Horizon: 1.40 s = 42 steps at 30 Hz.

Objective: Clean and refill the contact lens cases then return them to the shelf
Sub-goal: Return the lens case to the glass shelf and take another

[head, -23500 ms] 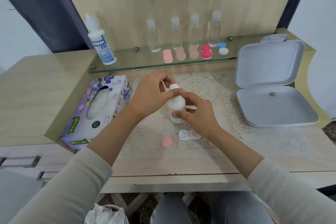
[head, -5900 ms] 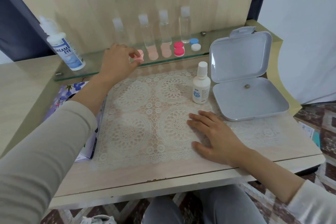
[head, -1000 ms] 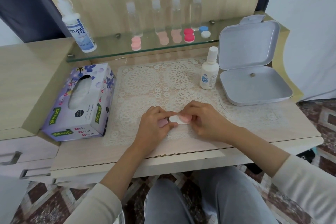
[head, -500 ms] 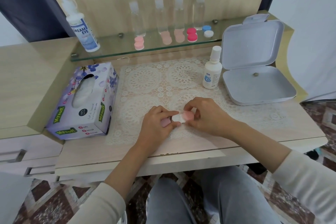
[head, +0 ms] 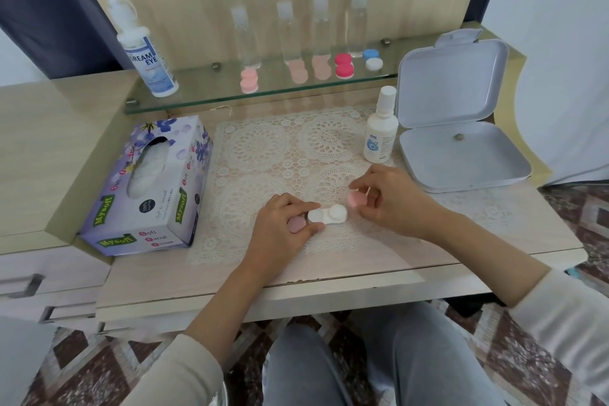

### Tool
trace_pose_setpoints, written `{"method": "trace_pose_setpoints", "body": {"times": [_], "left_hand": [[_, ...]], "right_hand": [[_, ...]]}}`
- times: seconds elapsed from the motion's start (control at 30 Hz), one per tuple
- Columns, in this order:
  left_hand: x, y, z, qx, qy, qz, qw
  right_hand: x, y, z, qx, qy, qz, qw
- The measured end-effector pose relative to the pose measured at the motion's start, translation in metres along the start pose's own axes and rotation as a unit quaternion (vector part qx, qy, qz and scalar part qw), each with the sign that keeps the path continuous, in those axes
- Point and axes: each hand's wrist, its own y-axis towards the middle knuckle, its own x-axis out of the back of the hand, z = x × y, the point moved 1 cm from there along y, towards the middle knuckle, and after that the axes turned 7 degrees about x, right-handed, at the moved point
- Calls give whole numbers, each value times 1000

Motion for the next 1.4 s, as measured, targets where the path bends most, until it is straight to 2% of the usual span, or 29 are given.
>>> {"method": "trace_pose_setpoints", "body": {"times": [0.33, 0.5, 0.7, 0.97, 1.17, 1.27, 1.4], "left_hand": [[0, 1, 1, 8, -5, 6, 1000], [0, 1, 1, 7, -3, 6, 1000], [1, 0, -1, 9, -4, 7, 1000], [3, -2, -4, 15, 5, 10, 1000], [8, 3, -9, 64, -38, 20, 997], [9, 12, -14, 67, 12, 13, 998], [-1, 26, -33, 30, 56, 3, 998]], "right_hand": [[-7, -5, -8, -28, -39, 35, 998], [-19, -3, -2, 3, -16, -10, 1000], [-36, -6, -2, 1, 10, -84, 996], [-38, -8, 0, -9, 43, -120, 992], [-16, -13, -3, -17, 76, -141, 987], [5, -18, -5, -23, 93, -164, 982], [36, -28, -15, -47, 103, -202, 973]]}}
